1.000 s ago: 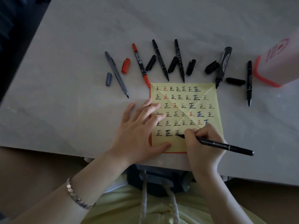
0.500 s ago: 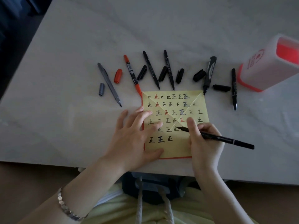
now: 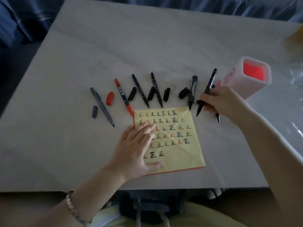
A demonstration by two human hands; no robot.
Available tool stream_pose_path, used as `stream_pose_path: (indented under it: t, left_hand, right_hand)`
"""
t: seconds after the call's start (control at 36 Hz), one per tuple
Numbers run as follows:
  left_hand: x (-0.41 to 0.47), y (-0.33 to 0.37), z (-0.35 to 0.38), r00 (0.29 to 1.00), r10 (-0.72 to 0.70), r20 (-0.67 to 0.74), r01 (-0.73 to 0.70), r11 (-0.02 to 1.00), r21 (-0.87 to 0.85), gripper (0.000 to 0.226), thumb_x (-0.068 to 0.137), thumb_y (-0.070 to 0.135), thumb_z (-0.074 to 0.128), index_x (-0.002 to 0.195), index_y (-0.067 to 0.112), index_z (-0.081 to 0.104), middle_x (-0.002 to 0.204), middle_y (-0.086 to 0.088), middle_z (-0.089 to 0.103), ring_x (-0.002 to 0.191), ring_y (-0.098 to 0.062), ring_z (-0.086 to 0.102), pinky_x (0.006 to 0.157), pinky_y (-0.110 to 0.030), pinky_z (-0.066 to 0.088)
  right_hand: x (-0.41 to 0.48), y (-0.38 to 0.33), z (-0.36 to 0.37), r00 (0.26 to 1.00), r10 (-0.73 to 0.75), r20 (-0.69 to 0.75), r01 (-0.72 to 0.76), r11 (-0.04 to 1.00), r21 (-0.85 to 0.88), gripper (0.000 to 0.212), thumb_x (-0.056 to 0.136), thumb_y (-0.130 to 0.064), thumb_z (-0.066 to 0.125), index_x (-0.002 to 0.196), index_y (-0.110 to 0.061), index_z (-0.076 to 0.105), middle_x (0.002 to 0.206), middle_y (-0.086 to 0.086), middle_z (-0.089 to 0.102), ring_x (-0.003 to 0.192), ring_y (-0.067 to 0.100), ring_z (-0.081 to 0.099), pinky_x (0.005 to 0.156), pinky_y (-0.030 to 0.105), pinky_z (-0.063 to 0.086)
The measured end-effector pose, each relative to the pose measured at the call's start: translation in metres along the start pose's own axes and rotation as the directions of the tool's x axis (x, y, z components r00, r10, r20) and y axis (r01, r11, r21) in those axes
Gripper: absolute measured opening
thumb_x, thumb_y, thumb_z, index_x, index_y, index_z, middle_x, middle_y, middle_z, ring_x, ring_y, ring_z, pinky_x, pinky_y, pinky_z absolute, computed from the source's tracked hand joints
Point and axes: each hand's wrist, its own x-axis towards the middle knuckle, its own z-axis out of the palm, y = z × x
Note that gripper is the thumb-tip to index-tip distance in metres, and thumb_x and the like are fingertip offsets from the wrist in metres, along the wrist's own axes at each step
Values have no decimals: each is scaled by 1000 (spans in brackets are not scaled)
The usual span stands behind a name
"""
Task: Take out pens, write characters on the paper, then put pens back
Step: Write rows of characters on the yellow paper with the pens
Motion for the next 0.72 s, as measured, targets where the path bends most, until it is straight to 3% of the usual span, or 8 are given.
stream_pose_path:
  t: [0.08,0.25,0.31,0.39,0.44,0.53,0.61,0.72]
  left_hand:
    - [-1,-2,2,1000,0,2,0,1000,-24,78,72,76,43,124,19,43,142,-1,42,135,-19,30,111,-42,15]
    - [0,-2,2,1000,11,-16,-12,1000,-28,80,73,76,41,128,19,45,142,-1,42,135,-19,31,111,-42,15]
    - [0,-2,2,1000,11,-20,-12,999,-34,79,72,75,43,129,20,45,143,-1,41,135,-18,31,110,-42,16]
    - [0,-3,3,1000,10,-28,-12,999,-43,79,72,74,45,130,20,45,144,0,40,136,-17,29,110,-43,16]
    - [0,-3,4,999,9,-36,-11,999,-50,79,72,74,45,129,20,46,144,0,40,136,-17,29,110,-42,16]
    - [0,-3,4,999,9,-50,-12,998,-62,79,71,74,45,128,19,48,143,0,42,135,-17,31,110,-42,17]
    - [0,-3,4,999,9,-51,-12,998,-63,79,72,74,45,128,19,48,143,0,42,135,-17,30,110,-43,17]
    - [0,-3,4,999,3,-42,-6,998,-66,79,72,74,45,129,20,48,144,1,40,137,-16,28,111,-42,15]
  right_hand:
    - [18,-16,8,994,-110,-13,108,985,-135,22,84,-24,62,93,-3,64,57,3,56,46,13,48,50,25,40]
    - [38,-40,42,990,-142,1,132,919,-371,43,84,-30,63,113,1,56,100,19,64,84,31,61,68,31,47]
    - [42,-42,51,991,-133,12,124,887,-444,34,85,-28,62,99,3,59,87,17,62,77,32,59,63,32,48]
    - [45,-40,58,994,-106,-40,70,854,-516,41,85,-29,63,59,-8,39,59,5,40,56,24,43,42,24,26]
    - [43,-39,58,992,-113,-60,60,826,-561,44,86,-31,61,57,-9,35,60,5,39,64,27,43,43,24,24]
    - [39,-46,57,977,-201,-72,130,826,-548,26,87,-29,58,83,-3,59,84,14,59,76,31,52,59,29,41]
    - [40,-57,62,970,-242,16,220,850,-479,26,85,-26,59,96,-3,65,97,16,66,89,34,60,75,37,51]
    - [46,-69,76,991,-77,114,131,772,-623,24,88,-13,52,65,-5,46,67,6,46,60,20,45,51,24,39]
